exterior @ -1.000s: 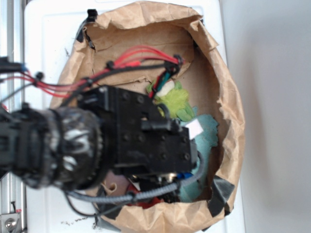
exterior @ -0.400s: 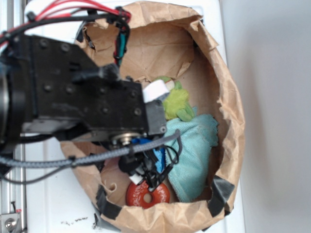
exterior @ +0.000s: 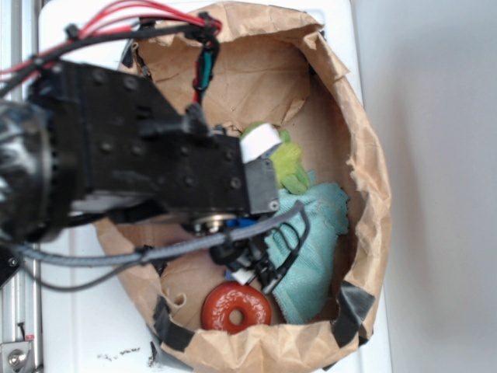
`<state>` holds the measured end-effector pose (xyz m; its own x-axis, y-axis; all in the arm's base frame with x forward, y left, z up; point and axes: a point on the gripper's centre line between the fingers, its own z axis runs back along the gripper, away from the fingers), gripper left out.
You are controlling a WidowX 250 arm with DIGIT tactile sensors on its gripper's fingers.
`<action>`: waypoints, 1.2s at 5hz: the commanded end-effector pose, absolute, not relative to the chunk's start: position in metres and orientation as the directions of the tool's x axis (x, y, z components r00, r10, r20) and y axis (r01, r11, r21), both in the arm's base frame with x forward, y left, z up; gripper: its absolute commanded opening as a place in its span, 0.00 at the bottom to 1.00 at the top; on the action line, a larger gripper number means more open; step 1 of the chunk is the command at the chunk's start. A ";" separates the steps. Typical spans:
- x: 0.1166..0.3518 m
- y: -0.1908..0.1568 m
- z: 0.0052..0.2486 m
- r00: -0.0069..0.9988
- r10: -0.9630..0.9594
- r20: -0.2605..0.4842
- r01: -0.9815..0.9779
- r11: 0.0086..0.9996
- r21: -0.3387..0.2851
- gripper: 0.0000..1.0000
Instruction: Grab the blue sponge.
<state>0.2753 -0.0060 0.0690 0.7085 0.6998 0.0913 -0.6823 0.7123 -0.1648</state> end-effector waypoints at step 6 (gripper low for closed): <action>0.306 0.002 0.087 0.673 0.735 0.083 -0.691 0.665 -0.285 1.00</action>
<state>0.2961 -0.0098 0.0700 0.6828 0.7292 0.0454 -0.6999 0.6707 -0.2455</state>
